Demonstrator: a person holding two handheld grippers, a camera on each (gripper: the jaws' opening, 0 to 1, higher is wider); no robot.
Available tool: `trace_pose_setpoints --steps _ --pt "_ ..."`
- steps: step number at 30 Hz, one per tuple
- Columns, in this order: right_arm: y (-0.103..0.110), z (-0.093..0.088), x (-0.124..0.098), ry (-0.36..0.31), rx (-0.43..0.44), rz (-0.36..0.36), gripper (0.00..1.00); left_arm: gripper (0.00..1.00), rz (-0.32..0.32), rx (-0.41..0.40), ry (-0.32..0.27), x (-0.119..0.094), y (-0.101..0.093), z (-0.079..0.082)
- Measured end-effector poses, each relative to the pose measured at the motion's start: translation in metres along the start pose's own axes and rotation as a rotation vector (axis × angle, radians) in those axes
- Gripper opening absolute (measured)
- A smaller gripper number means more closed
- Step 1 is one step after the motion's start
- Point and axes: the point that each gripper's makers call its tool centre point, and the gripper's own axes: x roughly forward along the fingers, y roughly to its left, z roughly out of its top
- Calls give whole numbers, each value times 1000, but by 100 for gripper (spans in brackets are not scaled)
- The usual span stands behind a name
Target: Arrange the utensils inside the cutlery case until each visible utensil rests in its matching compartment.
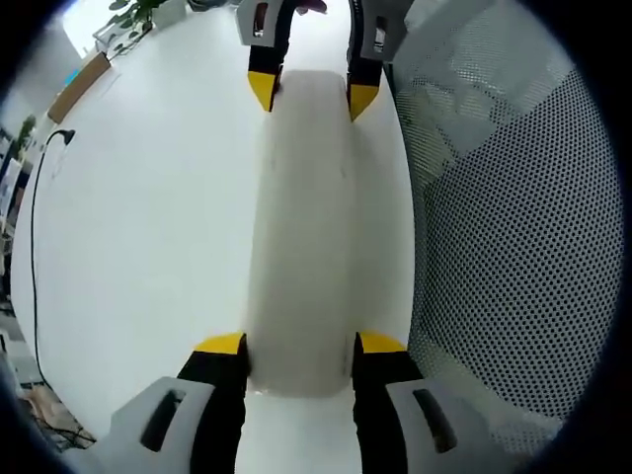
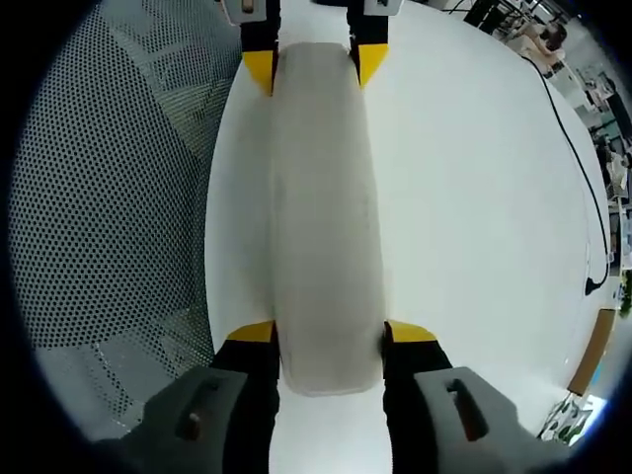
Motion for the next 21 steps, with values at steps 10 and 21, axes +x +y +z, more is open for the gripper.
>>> trace_pose_setpoints --steps 10,21 --pt "-1 1 0 1 1 -5 40 43 0 -14 -5 0 0 0" --pt "0 1 0 8 -2 -2 40 45 7 -45 -54 -1 0 1"
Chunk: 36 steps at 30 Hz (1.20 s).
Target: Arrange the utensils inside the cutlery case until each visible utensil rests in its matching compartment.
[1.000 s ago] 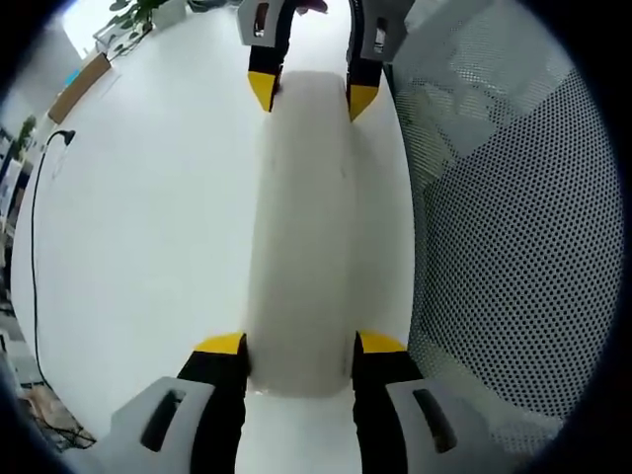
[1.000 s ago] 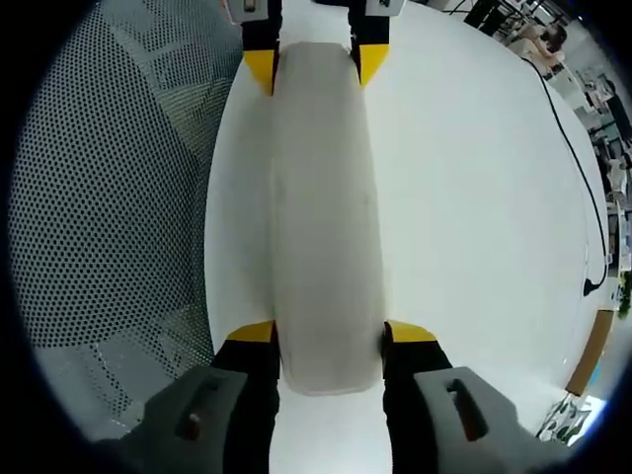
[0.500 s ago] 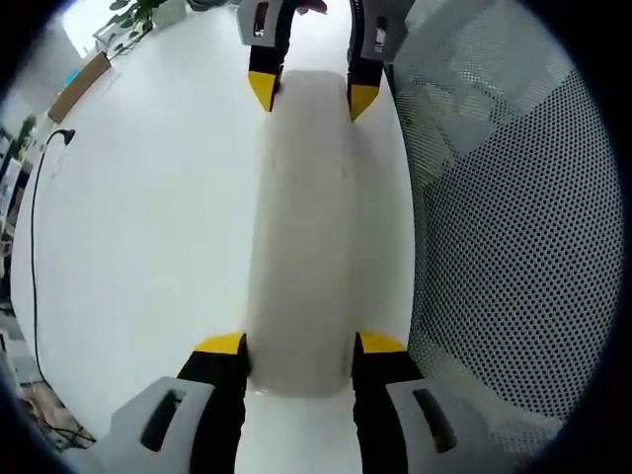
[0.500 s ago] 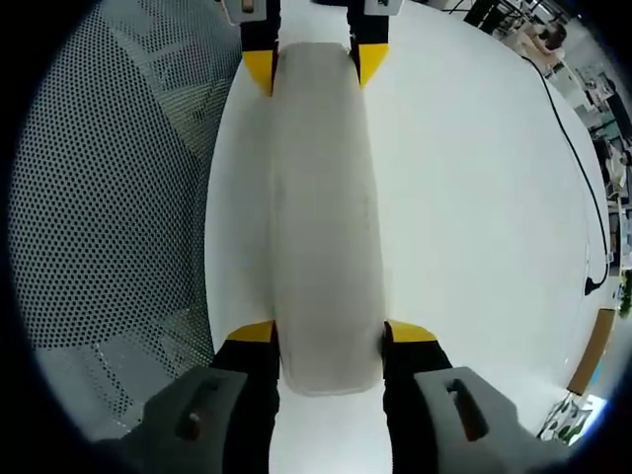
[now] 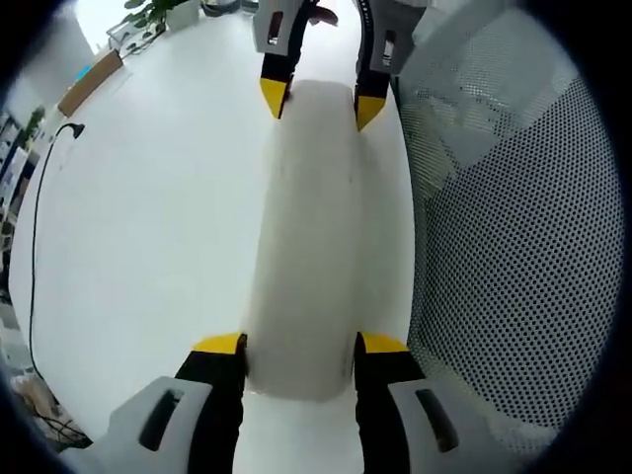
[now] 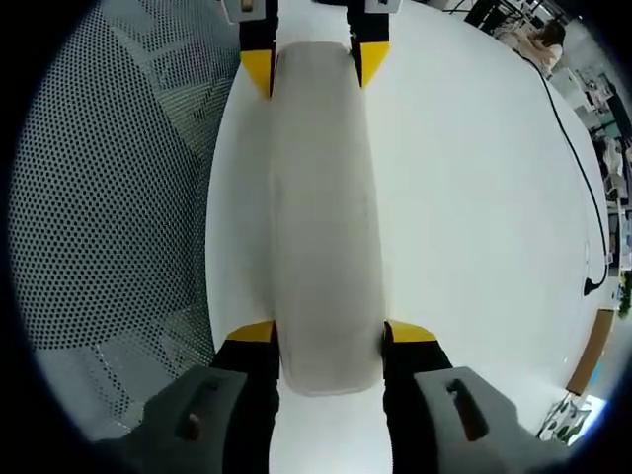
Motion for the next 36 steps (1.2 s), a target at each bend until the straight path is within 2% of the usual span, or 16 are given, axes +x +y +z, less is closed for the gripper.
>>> trace_pose_setpoints --steps 13,27,36 --pt "3 -1 1 -28 25 17 41 49 8 -27 -28 1 -1 2" --pt "4 -1 1 -77 62 -7 41 56 39 -95 -158 2 0 5" --pt "3 1 0 -141 143 8 44 60 66 -150 -231 1 4 4"
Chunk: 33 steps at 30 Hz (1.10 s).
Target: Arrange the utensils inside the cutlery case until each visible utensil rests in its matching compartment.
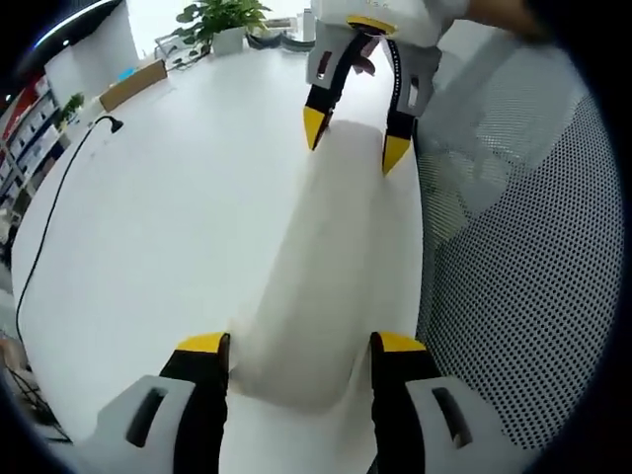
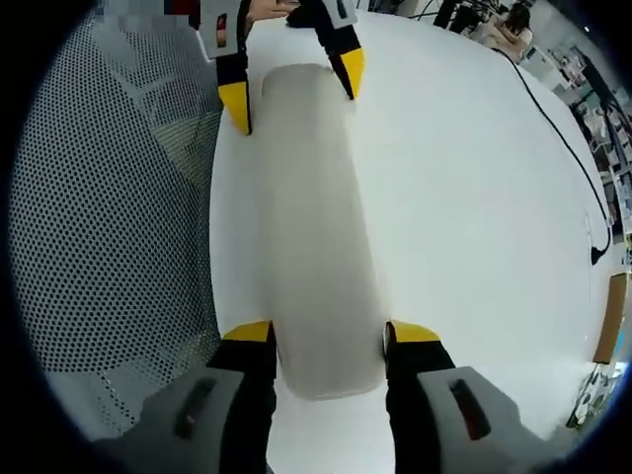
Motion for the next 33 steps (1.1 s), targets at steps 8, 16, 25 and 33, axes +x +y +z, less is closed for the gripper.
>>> trace_pose_setpoints --steps 8,16,25,33 --pt "1 -7 0 -19 39 10 51 60 28 -51 -37 -4 6 -5" --pt "-1 0 -13 -98 112 26 53 60 36 -143 -78 -13 10 -8" --pt "-11 9 -36 -199 177 -14 53 59 62 -248 -149 -29 22 -3" --pt "-6 23 -51 -319 257 6 53 59 62 -309 -217 -43 13 0"
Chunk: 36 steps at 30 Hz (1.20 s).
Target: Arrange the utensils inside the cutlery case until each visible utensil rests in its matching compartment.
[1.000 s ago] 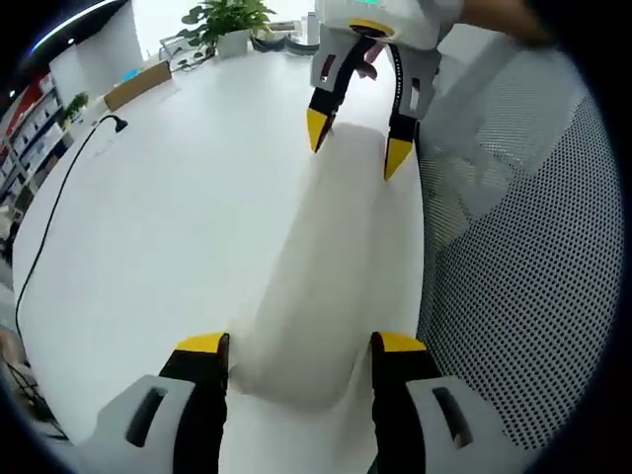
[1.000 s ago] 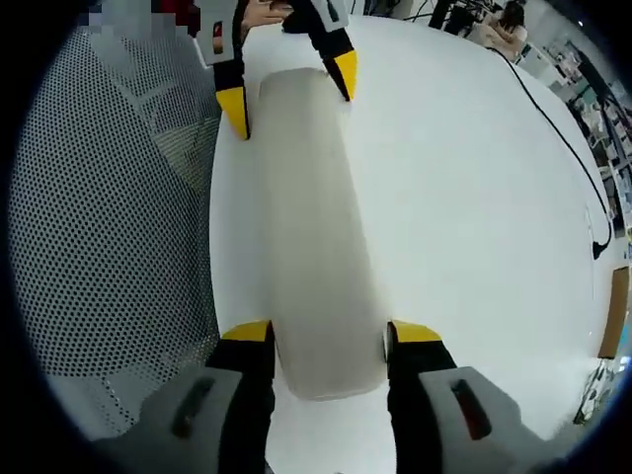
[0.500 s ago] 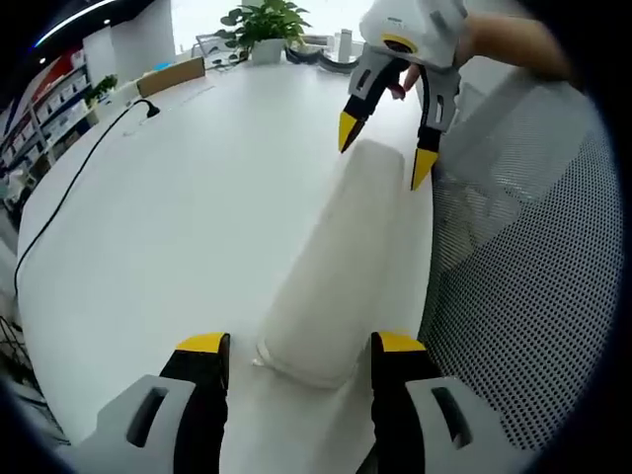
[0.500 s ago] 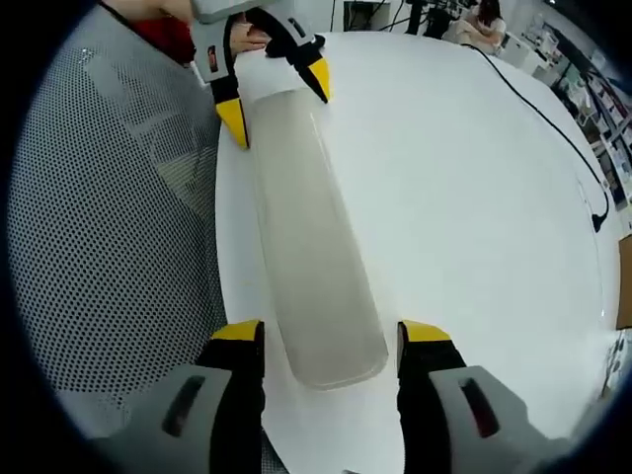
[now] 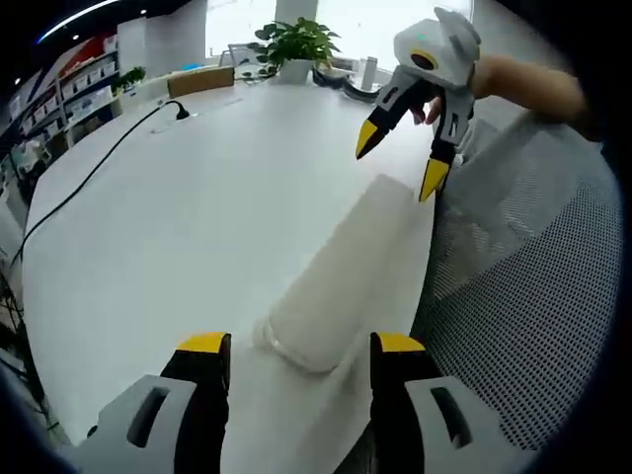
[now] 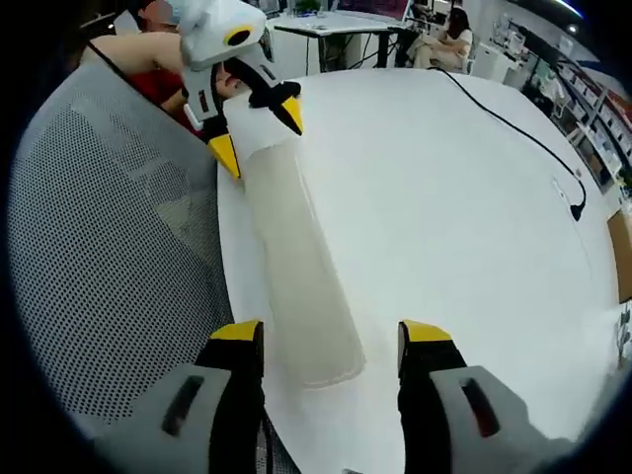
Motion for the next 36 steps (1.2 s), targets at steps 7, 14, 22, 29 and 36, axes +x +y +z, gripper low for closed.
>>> trace_pose_setpoints --steps 7,14,22,29,36 --pt "-1 14 -15 -80 54 -11 54 58 31 -76 -104 -23 2 19" --pt "-1 19 -27 -134 81 -28 54 58 84 -112 -180 -42 13 39" --pt "0 33 -42 -199 85 -59 54 58 108 -145 -241 -57 14 52" --pt "-2 33 -53 -230 103 -87 55 58 129 -176 -278 -69 14 60" --pt "2 40 -63 -274 108 -109 55 58 134 -179 -310 -79 6 65"
